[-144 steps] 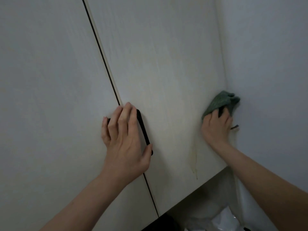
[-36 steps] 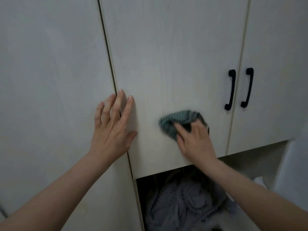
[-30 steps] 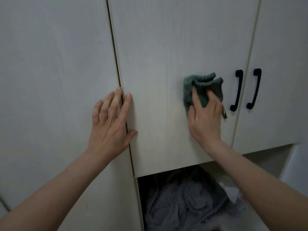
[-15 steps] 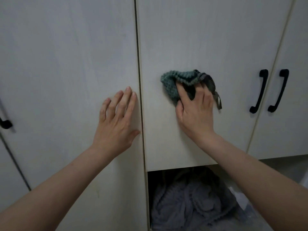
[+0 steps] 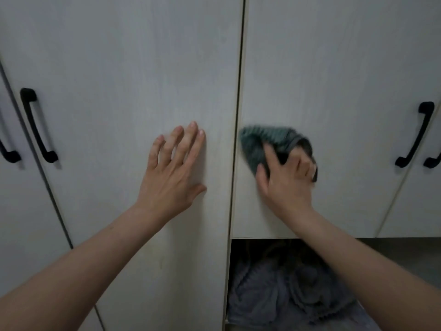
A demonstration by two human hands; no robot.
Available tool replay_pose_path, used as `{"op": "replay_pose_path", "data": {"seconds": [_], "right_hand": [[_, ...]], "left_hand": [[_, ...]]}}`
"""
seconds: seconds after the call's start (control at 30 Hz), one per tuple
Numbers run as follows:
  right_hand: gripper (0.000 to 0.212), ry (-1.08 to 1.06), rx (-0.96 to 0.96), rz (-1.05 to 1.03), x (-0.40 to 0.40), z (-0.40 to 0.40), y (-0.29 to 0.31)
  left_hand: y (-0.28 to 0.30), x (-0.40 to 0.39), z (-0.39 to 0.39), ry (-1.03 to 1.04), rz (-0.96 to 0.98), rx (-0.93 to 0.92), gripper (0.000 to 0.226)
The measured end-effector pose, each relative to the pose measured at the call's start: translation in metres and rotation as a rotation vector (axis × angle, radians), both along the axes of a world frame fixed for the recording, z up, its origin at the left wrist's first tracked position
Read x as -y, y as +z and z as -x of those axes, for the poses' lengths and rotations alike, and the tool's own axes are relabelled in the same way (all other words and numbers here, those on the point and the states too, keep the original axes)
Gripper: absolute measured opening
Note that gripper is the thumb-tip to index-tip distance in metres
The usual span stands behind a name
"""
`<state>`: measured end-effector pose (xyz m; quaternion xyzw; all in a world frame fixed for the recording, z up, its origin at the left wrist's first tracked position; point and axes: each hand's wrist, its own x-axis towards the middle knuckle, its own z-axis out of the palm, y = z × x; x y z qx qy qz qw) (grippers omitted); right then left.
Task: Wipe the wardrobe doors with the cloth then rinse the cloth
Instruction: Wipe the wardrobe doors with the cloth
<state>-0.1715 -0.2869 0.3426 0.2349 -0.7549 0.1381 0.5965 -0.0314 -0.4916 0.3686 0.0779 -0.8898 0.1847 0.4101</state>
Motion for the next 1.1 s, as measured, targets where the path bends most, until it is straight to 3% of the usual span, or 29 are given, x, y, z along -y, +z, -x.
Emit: {"op": "replay_pose_path", "data": {"seconds": [0.1,0.17,0.4,0.5,0.6,0.67,0.73,0.83,0.9,0.97,1.03,1.1], "right_hand": [[0.054,0.026,0.061,0.096,0.027,-0.008,0.038],[0.052,0.066,0.027,0.068,0.046,-0.017,0.032],[0.050,0.151,-0.065,-0.426,0.086,-0.049,-0.088],[0.048,0.207,-0.110,-0.517,0.097,-0.052,-0.075],[0.042,0.208,-0.124,-0.330,0.116,-0.054,-0.004],[0.046,0.159,-0.031,-0.183,0.127,-0.062,0.033],[0.051,0.104,0.029,-0.130,0.135,-0.069,0.035],[0.049,0.120,0.008,-0.209,0.140,-0.076,-0.023],[0.046,0.185,-0.022,-0.343,0.137,-0.080,-0.085],[0.056,0.231,-0.012,-0.526,0.132,-0.085,-0.133],[0.064,0.278,0.006,-0.671,0.126,-0.085,-0.146],[0.060,0.335,-0.026,-0.681,0.126,-0.079,-0.121]], "left_hand": [[0.003,0.014,-0.009,0.045,-0.081,-0.036,0.122],[0.002,0.031,-0.019,0.072,-0.124,-0.052,0.123],[-0.026,0.093,-0.054,0.124,-0.212,-0.064,0.122],[-0.037,0.115,-0.067,0.133,-0.254,-0.076,0.120],[-0.046,0.132,-0.077,0.118,-0.265,-0.096,0.117],[-0.054,0.142,-0.083,0.117,-0.280,-0.102,0.116],[-0.064,0.152,-0.088,0.130,-0.323,-0.104,0.116],[-0.081,0.166,-0.093,0.153,-0.341,-0.110,0.115],[-0.093,0.171,-0.097,0.163,-0.374,-0.111,0.115],[-0.100,0.175,-0.099,0.174,-0.392,-0.108,0.116],[-0.101,0.177,-0.098,0.183,-0.388,-0.091,0.117],[-0.098,0.177,-0.096,0.192,-0.388,-0.094,0.119]]}}
